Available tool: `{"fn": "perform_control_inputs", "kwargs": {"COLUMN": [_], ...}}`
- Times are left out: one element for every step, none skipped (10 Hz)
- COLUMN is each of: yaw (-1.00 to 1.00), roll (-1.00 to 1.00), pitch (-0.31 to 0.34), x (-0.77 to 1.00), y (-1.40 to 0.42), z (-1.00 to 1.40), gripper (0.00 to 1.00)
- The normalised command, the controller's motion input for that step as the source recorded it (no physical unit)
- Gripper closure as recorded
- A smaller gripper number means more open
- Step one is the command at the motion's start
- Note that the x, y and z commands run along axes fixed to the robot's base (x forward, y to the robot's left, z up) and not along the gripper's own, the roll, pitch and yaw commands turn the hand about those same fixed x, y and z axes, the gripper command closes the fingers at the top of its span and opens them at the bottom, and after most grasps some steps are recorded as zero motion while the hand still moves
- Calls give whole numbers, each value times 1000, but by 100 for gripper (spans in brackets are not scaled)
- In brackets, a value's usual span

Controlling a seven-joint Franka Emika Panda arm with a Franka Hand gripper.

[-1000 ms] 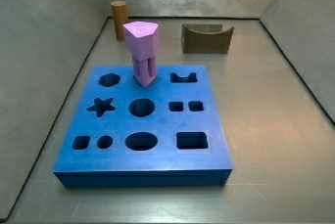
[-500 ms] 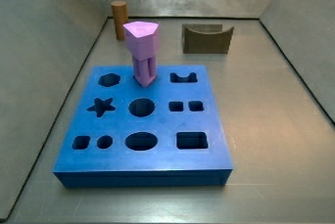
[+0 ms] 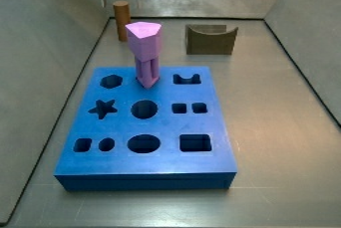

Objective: Pick up the round object. Move to above the board. Insert the round object.
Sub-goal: Pick up the round object.

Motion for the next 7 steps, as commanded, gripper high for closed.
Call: {"fn": "perform_control_inputs", "kwargs": {"yaw": [0, 0, 0, 0, 0, 0, 0], "roll": [0, -3, -17, -91, 11, 0, 0], "pitch": [-97, -89, -91, -86, 0, 0, 0], "x": [0, -6, -3, -46, 0, 0, 0], "y": [0, 0, 0, 0, 0, 0, 0], "z": [-334, -246, -197, -54, 0, 0, 0], "gripper": [0, 0, 0, 0, 0, 100, 100]}}
